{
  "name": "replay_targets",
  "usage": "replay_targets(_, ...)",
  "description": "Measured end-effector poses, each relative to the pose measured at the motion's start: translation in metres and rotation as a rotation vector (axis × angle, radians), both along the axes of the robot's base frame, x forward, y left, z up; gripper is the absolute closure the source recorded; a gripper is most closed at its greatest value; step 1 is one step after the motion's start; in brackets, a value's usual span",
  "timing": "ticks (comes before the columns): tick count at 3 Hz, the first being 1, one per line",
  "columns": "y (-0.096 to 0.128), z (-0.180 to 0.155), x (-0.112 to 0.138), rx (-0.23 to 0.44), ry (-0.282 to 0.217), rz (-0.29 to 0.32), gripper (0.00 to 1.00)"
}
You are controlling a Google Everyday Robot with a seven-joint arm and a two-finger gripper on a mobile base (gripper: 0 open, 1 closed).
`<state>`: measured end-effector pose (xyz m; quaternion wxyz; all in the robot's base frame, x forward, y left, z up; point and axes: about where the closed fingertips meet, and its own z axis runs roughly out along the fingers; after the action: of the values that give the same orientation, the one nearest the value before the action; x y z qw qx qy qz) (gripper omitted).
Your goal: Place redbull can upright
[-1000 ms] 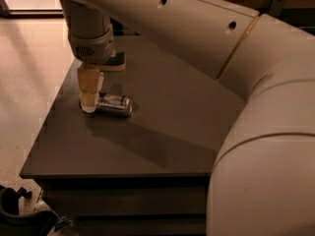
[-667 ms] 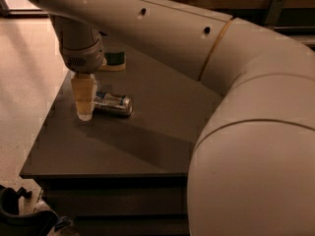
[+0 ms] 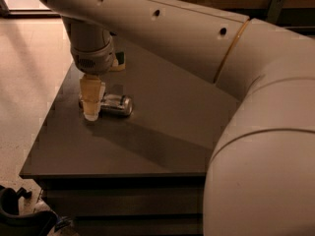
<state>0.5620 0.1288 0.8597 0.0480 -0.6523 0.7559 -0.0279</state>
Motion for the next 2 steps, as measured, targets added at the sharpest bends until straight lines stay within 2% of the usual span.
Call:
replay_targets(1,-0.006,-0.0003,-0.0009,0.009,0.002,-0.044,0.0)
replay_targets(2,-0.0015,-0.0096,-0.0024,0.035,0.019,-0.065,0.0)
